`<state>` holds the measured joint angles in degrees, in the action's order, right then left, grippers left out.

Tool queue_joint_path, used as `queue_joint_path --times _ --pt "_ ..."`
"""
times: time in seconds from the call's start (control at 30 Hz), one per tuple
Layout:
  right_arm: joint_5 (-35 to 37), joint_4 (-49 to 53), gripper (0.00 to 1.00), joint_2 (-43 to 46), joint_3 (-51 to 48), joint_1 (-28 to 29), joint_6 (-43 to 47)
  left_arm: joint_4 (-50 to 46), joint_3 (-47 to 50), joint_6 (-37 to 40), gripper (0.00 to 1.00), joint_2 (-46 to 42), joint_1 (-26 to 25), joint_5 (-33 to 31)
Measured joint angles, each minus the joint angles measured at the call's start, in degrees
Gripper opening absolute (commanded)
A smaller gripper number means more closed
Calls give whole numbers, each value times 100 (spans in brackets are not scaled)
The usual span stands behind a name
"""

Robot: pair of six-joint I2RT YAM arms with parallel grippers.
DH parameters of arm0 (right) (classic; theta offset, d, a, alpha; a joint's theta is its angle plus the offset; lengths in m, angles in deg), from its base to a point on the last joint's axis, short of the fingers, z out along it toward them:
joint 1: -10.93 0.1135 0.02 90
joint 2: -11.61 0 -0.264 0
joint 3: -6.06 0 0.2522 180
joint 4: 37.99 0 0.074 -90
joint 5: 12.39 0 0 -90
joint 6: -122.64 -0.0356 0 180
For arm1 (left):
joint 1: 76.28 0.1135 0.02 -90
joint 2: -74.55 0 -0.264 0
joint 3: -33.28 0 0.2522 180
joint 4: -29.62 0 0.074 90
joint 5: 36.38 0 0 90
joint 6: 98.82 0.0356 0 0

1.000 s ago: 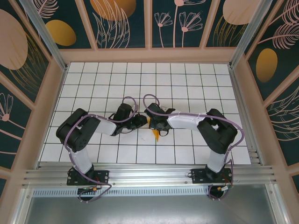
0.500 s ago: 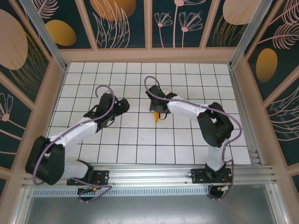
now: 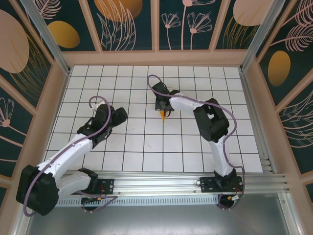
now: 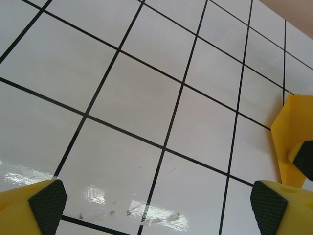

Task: Fold a paper plane with a square sheet of paper (pick it up from the middle)
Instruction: Move the paper plane to the top-center of the table.

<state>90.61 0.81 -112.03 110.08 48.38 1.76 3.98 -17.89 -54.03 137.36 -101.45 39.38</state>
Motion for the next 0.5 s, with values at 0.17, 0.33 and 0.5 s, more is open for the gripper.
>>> queue_joint_path --times 0.17,0.33,0.5 --pt "-114 -33 9 -151 142 -122 55 0 2 17 99 2 0 2" --pt "-210 -42 15 -245 197 -131 57 2 2 22 99 61 0 22" --pt "-216 -44 15 -280 229 -131 55 0 2 22 98 153 0 26"
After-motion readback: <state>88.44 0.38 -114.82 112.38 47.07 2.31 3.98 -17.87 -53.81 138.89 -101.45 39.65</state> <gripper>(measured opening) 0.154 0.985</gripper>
